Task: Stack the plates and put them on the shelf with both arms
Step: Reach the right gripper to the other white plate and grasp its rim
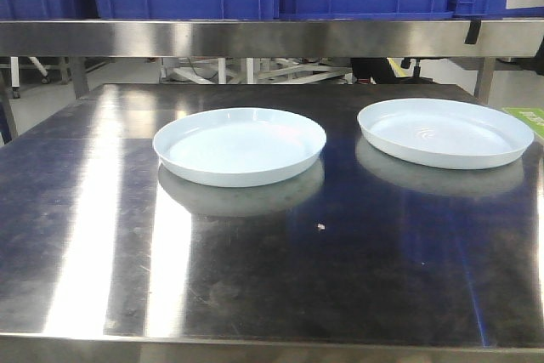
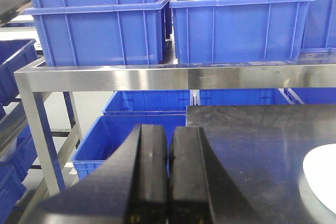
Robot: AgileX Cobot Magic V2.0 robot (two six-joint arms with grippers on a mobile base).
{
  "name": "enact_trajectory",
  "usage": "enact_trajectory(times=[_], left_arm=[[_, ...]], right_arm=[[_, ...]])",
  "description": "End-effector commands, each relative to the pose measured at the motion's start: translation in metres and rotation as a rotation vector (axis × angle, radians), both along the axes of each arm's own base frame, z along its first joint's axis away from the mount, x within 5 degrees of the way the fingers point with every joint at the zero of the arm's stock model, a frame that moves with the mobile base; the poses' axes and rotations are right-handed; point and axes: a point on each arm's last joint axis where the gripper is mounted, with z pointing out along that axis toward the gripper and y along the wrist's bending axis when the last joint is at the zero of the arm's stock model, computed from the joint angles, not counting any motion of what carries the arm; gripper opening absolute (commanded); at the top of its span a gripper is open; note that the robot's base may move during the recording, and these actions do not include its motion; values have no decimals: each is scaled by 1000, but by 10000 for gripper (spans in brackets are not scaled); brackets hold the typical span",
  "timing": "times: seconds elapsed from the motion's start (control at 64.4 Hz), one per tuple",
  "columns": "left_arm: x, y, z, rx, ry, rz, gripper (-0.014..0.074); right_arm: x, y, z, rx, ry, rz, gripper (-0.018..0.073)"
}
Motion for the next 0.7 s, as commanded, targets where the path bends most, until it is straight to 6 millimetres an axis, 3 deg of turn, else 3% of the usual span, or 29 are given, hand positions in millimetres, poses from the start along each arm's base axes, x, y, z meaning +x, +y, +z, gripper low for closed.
enact_trajectory(times=[0.0,0.109,0.311,0.684], left_arm=[[-1,1,17,-12,-108,7,82],[-1,1,17,-12,-108,7,82],[-1,1,17,-12,-108,7,82],[-1,1,17,-12,-108,7,82]], right_arm=[[16,-10,20,-24,-74,-12,302],[41,-16,11,-44,-55,-9,363],[73,-20,-2,-58,-47,18,365],[88,-27,-29,-133,27,65,364]])
